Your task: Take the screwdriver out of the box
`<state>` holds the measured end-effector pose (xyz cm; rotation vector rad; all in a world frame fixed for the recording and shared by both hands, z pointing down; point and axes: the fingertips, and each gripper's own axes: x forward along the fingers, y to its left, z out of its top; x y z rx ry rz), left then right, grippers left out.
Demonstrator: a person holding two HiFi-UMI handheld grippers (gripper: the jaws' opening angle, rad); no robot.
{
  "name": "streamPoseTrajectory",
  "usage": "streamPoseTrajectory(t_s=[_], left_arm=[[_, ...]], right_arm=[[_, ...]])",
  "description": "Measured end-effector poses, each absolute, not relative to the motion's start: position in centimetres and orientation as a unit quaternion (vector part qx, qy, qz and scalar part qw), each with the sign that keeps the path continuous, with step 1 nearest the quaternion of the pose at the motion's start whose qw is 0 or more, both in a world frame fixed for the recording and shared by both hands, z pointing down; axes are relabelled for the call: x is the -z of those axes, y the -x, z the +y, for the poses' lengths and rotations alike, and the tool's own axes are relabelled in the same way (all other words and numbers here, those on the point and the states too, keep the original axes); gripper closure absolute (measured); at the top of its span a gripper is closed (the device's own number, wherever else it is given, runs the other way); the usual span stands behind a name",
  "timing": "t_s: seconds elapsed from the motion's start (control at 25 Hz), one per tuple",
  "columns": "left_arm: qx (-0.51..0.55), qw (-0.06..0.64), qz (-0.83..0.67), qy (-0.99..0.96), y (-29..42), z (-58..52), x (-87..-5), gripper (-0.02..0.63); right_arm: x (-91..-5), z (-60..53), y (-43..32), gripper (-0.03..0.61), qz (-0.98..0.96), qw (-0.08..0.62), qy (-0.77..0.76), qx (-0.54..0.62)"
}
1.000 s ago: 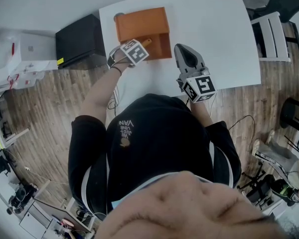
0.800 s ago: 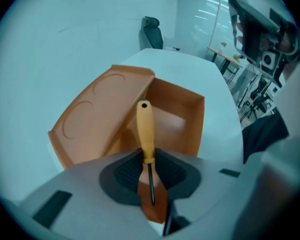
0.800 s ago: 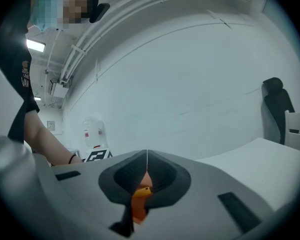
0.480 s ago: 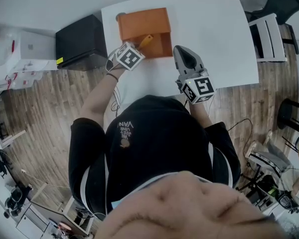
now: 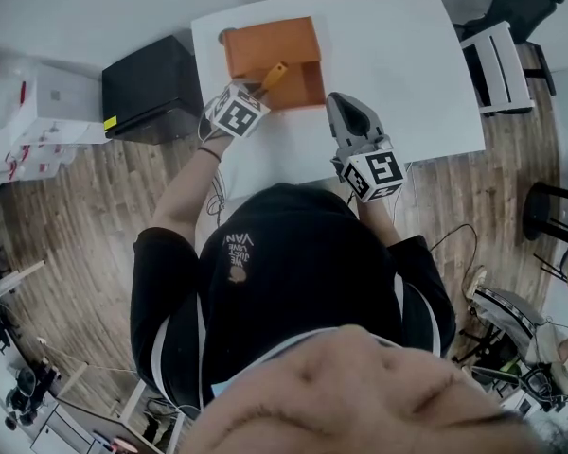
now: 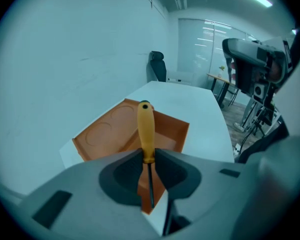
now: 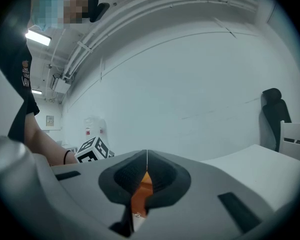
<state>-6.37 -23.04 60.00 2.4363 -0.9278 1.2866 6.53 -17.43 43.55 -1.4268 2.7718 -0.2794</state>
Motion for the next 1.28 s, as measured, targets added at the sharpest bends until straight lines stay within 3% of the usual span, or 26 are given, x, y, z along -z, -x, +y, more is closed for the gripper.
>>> streamPoseTrajectory(t_s=[1.28], left_arm=[[-0.215, 0.073, -0.384, -0.895, 10.0, -15.9, -48.7, 0.531]], right_arm=[[-42.1, -10.7, -2.6, 0.566, 0.879, -0.006, 0.473, 0.062]])
